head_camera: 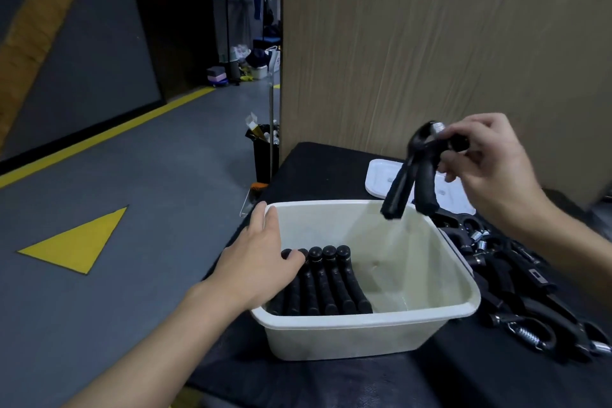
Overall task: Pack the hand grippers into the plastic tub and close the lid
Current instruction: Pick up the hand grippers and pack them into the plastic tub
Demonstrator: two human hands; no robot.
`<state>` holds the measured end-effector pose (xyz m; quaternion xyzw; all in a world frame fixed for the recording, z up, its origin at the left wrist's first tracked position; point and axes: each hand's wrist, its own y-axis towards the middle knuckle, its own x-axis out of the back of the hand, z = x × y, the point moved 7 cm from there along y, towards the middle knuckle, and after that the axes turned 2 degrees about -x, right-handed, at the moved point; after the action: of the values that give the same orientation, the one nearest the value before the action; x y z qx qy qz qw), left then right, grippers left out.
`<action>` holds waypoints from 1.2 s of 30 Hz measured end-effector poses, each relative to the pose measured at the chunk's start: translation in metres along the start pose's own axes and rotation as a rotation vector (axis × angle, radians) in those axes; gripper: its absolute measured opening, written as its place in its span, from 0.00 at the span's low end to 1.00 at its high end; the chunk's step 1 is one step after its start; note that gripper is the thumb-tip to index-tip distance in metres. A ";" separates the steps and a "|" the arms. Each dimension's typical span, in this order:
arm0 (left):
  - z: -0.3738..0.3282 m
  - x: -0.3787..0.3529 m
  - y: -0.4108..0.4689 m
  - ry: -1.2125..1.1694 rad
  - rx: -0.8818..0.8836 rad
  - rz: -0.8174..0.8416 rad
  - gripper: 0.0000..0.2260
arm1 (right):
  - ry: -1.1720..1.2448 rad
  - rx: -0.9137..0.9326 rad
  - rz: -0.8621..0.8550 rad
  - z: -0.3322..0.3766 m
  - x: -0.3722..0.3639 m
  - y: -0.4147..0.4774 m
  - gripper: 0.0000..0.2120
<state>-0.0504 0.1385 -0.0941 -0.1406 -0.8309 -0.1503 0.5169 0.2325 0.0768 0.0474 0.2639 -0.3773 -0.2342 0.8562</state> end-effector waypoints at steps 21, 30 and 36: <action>0.001 -0.003 0.003 0.020 0.019 -0.003 0.34 | -0.326 0.015 0.709 -0.020 -0.105 -0.066 0.25; 0.003 -0.005 0.004 0.037 0.019 -0.023 0.31 | -0.429 -0.052 0.880 -0.042 -0.145 -0.080 0.28; 0.002 -0.004 0.003 0.033 0.009 -0.026 0.30 | -0.360 -0.146 0.882 -0.048 -0.153 -0.079 0.25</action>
<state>-0.0489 0.1417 -0.0981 -0.1251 -0.8248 -0.1554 0.5291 0.1611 0.1229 -0.1095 -0.0270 -0.5781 0.0833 0.8113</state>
